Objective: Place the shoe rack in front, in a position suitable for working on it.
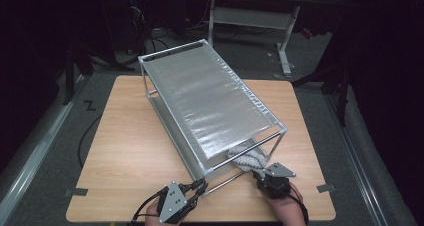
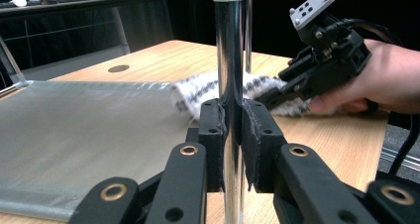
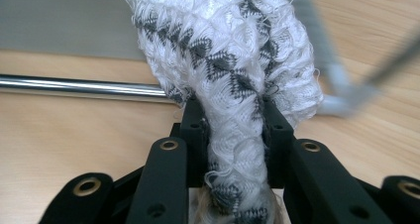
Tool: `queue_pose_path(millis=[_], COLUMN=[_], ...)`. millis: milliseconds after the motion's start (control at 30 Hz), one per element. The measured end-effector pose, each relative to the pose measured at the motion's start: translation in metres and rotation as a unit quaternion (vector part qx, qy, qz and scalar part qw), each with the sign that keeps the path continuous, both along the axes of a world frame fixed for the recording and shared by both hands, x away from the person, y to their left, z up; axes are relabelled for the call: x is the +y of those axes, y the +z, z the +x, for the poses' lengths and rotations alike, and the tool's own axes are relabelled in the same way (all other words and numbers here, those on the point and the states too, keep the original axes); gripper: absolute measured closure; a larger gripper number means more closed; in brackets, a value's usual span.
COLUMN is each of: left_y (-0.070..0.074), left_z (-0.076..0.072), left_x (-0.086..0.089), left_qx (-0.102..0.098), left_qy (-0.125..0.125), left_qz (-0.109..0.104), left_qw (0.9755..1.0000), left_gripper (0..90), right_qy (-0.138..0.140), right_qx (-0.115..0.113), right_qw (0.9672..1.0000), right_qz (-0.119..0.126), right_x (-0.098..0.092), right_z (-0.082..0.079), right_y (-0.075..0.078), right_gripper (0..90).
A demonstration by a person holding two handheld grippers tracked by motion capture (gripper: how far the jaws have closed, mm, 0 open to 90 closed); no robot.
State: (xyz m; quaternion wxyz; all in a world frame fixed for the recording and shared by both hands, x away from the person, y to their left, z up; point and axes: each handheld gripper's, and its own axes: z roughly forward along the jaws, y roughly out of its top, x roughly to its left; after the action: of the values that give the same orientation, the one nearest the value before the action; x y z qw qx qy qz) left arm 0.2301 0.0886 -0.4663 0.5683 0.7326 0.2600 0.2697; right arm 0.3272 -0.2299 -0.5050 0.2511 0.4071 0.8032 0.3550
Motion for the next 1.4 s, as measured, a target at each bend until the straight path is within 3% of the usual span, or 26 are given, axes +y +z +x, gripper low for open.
queue_pose_path(millis=[100, 367, 667, 867, 1100, 1333, 1400], left_y=[0.000, 0.000, 0.000, 0.000, 0.000, 0.000, 0.000], left_z=[0.000, 0.000, 0.001, 0.000, 0.000, 0.000, 0.000], left_x=[0.000, -0.001, -0.001, 0.000, -0.001, -0.001, -0.001], left_qx=[0.000, 0.001, 0.002, 0.004, 0.002, 0.001, 0.001], left_qy=[0.000, 0.000, -0.002, -0.001, 0.000, 0.000, 0.000], left_qz=[0.001, -0.001, -0.001, -0.002, 0.001, 0.001, 0.001], left_qw=[1.0000, 1.0000, 1.0000, 1.0000, 1.0000, 1.0000, 1.0000], left_gripper=[79.4, 79.4, 79.5, 79.5, 79.5, 79.5, 79.5], right_qy=[-0.031, -0.042, 0.014, 0.066, 0.147, 0.226, 0.235], right_qx=[-0.006, -0.006, 0.004, 0.013, 0.022, 0.025, 0.022], right_qw=[0.9995, 0.9991, 0.9999, 0.9977, 0.9889, 0.9737, 0.9715], right_qz=[-0.001, -0.004, -0.003, 0.001, 0.001, -0.009, -0.019], right_x=[-0.014, -0.017, 0.001, 0.025, 0.059, 0.093, 0.100], right_z=[0.006, 0.008, -0.001, -0.015, -0.036, -0.061, -0.066], right_y=[-0.001, -0.001, -0.001, -0.001, 0.000, 0.000, 0.000], right_gripper=[69.7, 71.4, 71.3, 71.2, 71.5, 71.7, 71.7])
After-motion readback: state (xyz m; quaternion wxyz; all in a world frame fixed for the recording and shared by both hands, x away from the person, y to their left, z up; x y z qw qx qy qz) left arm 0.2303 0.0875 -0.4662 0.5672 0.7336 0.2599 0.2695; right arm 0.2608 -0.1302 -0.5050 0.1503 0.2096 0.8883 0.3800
